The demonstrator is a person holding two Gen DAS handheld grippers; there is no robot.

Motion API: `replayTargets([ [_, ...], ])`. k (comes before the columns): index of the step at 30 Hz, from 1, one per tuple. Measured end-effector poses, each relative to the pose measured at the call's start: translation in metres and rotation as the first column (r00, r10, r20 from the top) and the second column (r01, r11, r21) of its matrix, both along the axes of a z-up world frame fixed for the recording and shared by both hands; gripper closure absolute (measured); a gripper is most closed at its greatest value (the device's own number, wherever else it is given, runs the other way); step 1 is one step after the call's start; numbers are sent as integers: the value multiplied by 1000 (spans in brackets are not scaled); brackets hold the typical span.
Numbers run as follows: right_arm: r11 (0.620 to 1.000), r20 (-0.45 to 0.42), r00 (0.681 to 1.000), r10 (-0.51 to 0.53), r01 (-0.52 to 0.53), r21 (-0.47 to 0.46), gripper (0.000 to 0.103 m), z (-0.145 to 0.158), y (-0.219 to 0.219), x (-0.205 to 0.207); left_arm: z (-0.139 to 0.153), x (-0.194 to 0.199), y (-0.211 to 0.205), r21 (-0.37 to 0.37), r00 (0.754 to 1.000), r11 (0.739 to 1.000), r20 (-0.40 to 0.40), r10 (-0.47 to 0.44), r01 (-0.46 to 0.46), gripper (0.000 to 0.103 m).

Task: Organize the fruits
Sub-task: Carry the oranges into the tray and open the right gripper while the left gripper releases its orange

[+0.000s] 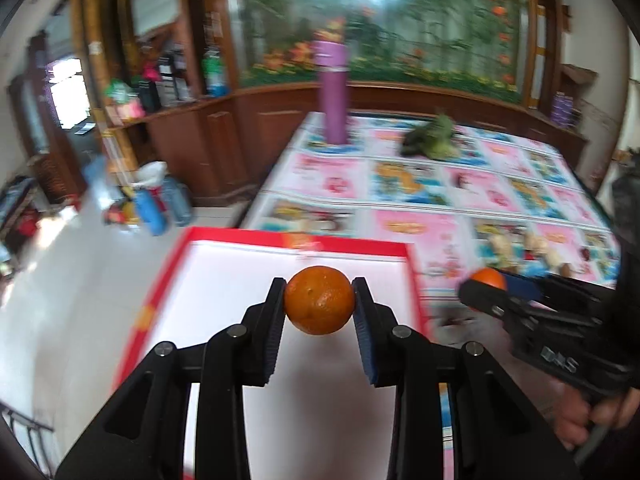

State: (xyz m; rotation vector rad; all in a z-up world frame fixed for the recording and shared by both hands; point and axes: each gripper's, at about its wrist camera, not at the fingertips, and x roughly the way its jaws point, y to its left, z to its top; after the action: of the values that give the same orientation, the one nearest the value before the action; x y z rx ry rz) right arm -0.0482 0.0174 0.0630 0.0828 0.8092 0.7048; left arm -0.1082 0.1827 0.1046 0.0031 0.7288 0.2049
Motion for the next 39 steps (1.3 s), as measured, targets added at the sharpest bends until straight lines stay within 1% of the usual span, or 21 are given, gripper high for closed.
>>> replayTargets([
  [3,998,12,999,51,-51,-25,70,1,27,-18,-7,-9,20,25,998,997,2,69,-69,68],
  [5,996,15,997,73,-72,-51,70,-2,42,-27,-13,-14,27,41,995,994,0,99,-99,68],
  [13,981,-15,991,130,-130,-142,70,-23,80,-49,-40,-23,49,76,984,983,-39,173,-170,68],
  [19,969,-45,989,144,-150,-195,70,-36,92,-57,-57,-30,62,86,975,975,-78,210,-203,68],
  [23,965,-67,987,143,-154,-211,70,-43,97,-59,-64,-33,67,94,969,971,-97,227,-218,68],
  [30,963,-52,988,143,-151,-222,69,-42,98,-64,-74,-32,67,115,962,968,-132,238,-224,68],
  [34,957,-30,988,153,-156,-245,69,-40,100,-69,-75,-34,66,122,960,967,-146,240,-223,67],
  [35,955,-25,987,157,-158,-250,69,-40,100,-69,-74,-35,66,129,960,966,-145,242,-224,66],
  [36,954,-20,987,161,-160,-252,68,-39,100,-69,-73,-35,65,135,960,965,-141,244,-225,61],
  [37,955,-12,987,163,-161,-251,65,-37,98,-70,-70,-37,64,145,960,963,-133,248,-229,59],
  [38,956,-3,987,164,-159,-248,61,-35,97,-71,-68,-37,63,152,960,961,-126,250,-231,55],
  [39,957,7,987,162,-156,-244,59,-33,95,-71,-64,-39,62,161,960,959,-115,254,-235,50],
])
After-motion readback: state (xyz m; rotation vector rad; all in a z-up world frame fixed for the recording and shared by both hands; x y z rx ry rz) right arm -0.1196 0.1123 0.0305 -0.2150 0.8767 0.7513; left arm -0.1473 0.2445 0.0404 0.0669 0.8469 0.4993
